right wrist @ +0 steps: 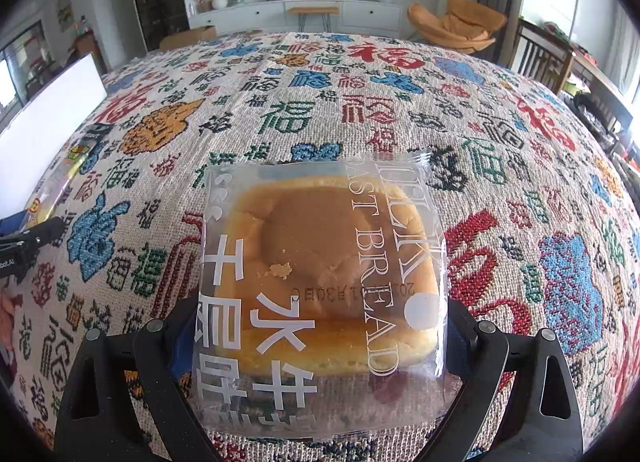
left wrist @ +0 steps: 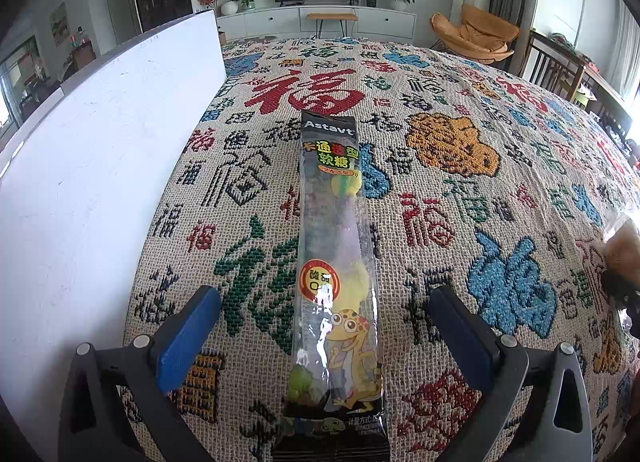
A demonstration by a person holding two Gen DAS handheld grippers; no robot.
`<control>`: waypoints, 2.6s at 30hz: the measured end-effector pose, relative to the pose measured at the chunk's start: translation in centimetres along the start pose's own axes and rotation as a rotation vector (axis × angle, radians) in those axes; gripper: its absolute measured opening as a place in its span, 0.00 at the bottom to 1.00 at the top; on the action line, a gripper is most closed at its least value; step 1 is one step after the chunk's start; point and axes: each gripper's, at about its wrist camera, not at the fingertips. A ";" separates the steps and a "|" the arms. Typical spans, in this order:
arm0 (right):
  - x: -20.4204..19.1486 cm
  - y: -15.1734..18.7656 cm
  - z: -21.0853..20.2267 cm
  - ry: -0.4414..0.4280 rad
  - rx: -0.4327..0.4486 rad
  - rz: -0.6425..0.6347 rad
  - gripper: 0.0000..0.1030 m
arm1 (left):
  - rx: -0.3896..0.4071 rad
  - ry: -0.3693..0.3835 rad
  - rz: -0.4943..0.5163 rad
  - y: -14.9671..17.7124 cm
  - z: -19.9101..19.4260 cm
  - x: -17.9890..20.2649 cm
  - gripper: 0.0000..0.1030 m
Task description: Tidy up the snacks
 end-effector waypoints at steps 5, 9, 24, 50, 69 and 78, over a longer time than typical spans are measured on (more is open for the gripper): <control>0.0 0.0 0.0 0.000 0.000 0.000 0.93 | 0.000 0.000 0.000 0.0 0.0 0.0 1.00; 0.0 0.0 0.0 0.000 0.000 0.000 0.93 | 0.000 0.000 0.000 0.0 0.0 0.0 1.00; 0.0 0.0 0.0 0.000 0.000 0.000 0.93 | -0.002 0.003 0.000 -0.1 0.1 0.0 1.00; 0.0 -1.0 -1.4 -0.123 -0.205 0.051 0.92 | -0.094 0.125 0.107 -0.4 -2.0 -0.1 0.41; -1.4 -0.3 -6.3 -0.150 -0.116 0.092 0.69 | 0.008 0.316 0.003 3.2 -7.6 -2.7 0.11; -1.2 1.2 -8.1 -0.230 -0.058 0.145 0.70 | 0.057 0.404 -0.065 2.4 -11.4 -3.4 0.11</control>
Point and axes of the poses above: each gripper's, at about its wrist camera, not at the fingertips, and z roughly the way its jaws point, x to its right, y to its underside, and after that the axes turned 14 degrees about -y, right-handed
